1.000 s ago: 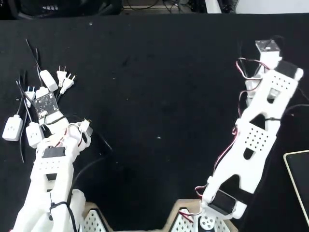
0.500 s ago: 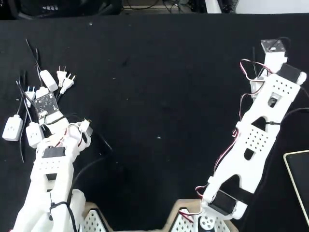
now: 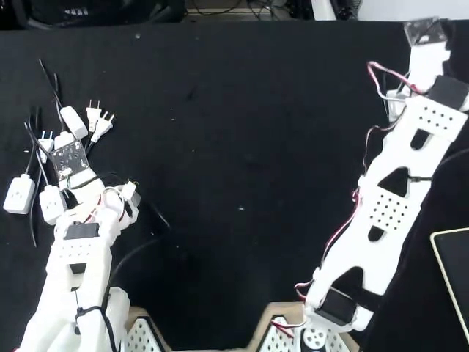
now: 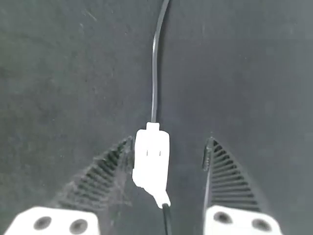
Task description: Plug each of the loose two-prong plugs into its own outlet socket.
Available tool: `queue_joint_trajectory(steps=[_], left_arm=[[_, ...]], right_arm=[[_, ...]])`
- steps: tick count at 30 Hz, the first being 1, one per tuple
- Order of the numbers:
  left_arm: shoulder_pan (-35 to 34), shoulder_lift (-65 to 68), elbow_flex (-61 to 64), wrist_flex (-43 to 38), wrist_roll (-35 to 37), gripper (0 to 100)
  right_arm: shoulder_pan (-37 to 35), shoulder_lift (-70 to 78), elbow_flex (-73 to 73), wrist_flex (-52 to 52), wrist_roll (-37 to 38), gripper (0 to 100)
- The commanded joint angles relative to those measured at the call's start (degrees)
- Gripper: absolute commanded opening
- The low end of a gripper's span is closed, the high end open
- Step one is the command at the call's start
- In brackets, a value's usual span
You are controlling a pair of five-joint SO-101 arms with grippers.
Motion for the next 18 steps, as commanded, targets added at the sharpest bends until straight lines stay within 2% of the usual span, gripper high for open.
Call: queue_joint_trajectory(steps=[1,4,7,10,14,18], left_arm=[[-0.6,-1.1,-3.7,0.1,0.3,21],[-0.6,-1.1,-3.7,0.1,0.3,21],[-0.6,-1.1,-3.7,0.1,0.3,21],[-0.6,-1.1,-3.8,0.1,0.3,21],[-0.6,-1.1,-3.8,0.1,0.3,21],[-0.6,-1.1,-3.8,0.1,0.4,21]], right_arm=[[-1.5,-10.3,-2.4,2.6,-3.8,20.8],[-1.8,-14.8,-1.5,2.7,-6.6,20.8],[-2.6,-22.5,5.8,2.9,-8.5,20.8],[-3.0,-35.4,21.1,2.7,-11.4,20.8],[-5.6,-53.1,44.8,2.5,-11.5,20.8],[-11.6,-69.0,66.8,-0.1,-12.0,20.8]])
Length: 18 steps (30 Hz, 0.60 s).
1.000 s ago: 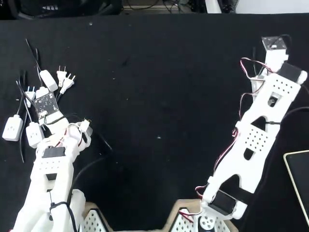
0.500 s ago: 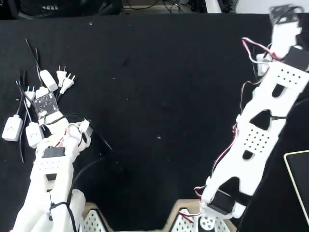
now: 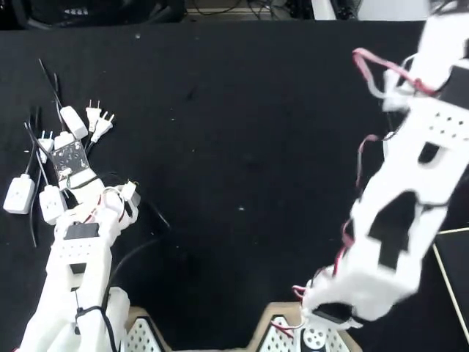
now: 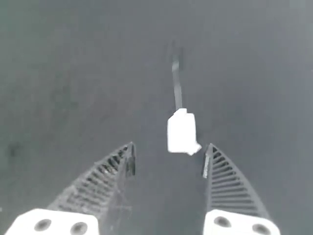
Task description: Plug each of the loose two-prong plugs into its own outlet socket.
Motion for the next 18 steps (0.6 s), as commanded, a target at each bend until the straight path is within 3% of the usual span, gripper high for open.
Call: queue_joint_trajectory(steps=[1,12,18], left_arm=[[-0.6,-1.1,-3.9,0.1,0.4,21],[-0.4,-1.1,-4.5,0.4,0.3,21],[-0.7,-1.1,-4.7,0.4,0.3,21]], right_arm=[[-7.7,-21.8,26.7,-2.0,-0.9,20.8],[-25.6,-60.0,83.0,-24.8,-2.5,20.8],[-36.8,-61.0,100.7,-44.5,-8.3,20.8]])
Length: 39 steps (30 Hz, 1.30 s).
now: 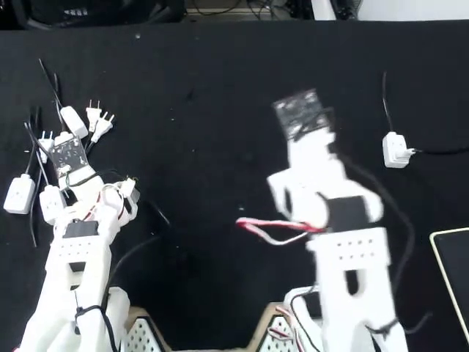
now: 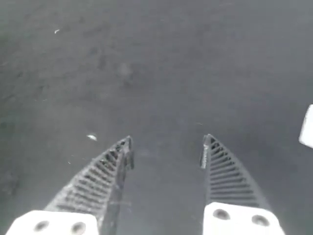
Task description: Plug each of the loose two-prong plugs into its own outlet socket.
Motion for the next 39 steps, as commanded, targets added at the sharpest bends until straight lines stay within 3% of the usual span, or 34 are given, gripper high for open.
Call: queue_joint_trajectory(steps=[1,6,12,19,27,32,39], left_arm=[[-0.7,-1.1,-3.4,0.4,0.3,21],[-3.6,-1.1,-4.2,0.3,-3.0,21],[-8.8,-1.1,-8.8,1.8,-9.8,22],[-19.4,3.4,-29.6,24.6,-17.0,22],[-25.5,28.6,-54.9,44.5,-26.2,23],[-27.3,41.8,-63.8,45.8,-27.3,27],[-31.2,51.2,-65.0,41.9,-33.6,27]], right_arm=[[-9.8,0.3,10.3,-16.9,-3.3,20.8],[-14.5,5.1,17.5,-28.6,-6.8,20.2],[-14.4,6.3,22.5,-33.1,-7.6,0.6],[-14.4,6.4,26.6,-38.8,-7.2,3.4],[-14.5,6.5,27.0,-38.7,-7.2,3.4],[-14.4,6.5,27.4,-38.8,-7.1,3.4],[-14.4,6.5,27.4,-38.7,-7.1,3.4]])
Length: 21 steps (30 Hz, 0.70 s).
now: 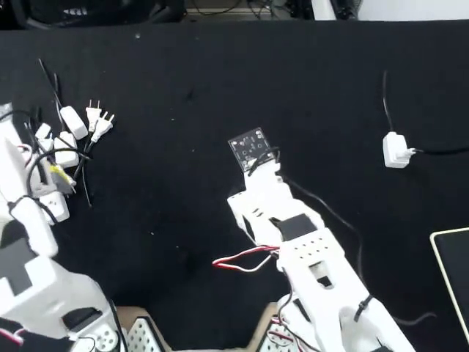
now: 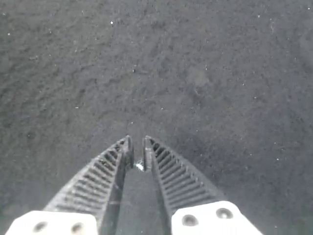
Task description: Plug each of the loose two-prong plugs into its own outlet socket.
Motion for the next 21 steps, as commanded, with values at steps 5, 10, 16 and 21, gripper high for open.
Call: queue_joint_trajectory(steps=[5,10,16,21], left_arm=[[-3.9,6.0,1.3,-11.1,-4.0,27],[-3.3,6.5,1.8,-12.4,-3.6,27],[-3.6,6.1,1.8,-9.1,-3.6,12],[-2.9,6.0,0.3,-4.3,-3.6,4]], right_arm=[[-0.5,0.3,-0.1,-1.1,0.3,3.4],[-0.5,0.3,0.6,-1.3,0.3,3.4],[-0.5,0.3,0.6,-1.3,0.3,3.4],[-0.5,0.3,0.6,-1.3,0.3,3.4]])
